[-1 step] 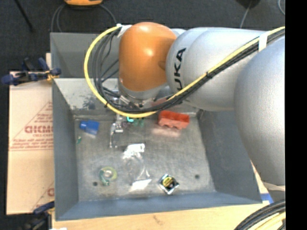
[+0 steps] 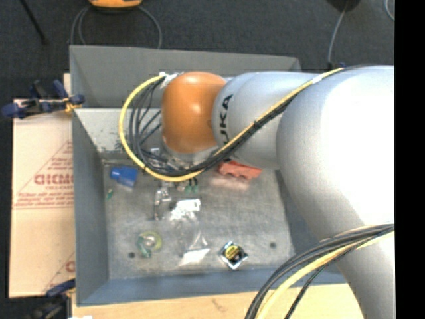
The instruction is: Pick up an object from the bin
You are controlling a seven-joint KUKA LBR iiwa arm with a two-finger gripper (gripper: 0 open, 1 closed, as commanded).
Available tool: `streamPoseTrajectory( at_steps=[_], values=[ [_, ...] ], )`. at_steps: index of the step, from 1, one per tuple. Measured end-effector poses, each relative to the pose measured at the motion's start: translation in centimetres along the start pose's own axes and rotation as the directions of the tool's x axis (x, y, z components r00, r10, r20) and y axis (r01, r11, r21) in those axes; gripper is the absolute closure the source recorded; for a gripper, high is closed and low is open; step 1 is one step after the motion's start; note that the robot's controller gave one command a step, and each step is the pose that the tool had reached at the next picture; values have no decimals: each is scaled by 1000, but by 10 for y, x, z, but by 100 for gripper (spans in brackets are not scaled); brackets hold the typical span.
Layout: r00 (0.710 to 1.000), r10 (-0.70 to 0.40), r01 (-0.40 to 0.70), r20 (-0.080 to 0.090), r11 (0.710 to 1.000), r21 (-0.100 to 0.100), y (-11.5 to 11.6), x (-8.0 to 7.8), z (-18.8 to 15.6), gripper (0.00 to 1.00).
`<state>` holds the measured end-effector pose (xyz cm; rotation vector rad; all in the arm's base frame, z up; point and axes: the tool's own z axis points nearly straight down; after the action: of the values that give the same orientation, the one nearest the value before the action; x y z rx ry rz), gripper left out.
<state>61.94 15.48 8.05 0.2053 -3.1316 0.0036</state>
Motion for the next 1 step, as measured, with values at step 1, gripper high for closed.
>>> streamPoseTrajectory(
  at_steps=[1],
  values=[
    [982,190,-189,17,982,-9,-78,58,3,0]
  ],
)
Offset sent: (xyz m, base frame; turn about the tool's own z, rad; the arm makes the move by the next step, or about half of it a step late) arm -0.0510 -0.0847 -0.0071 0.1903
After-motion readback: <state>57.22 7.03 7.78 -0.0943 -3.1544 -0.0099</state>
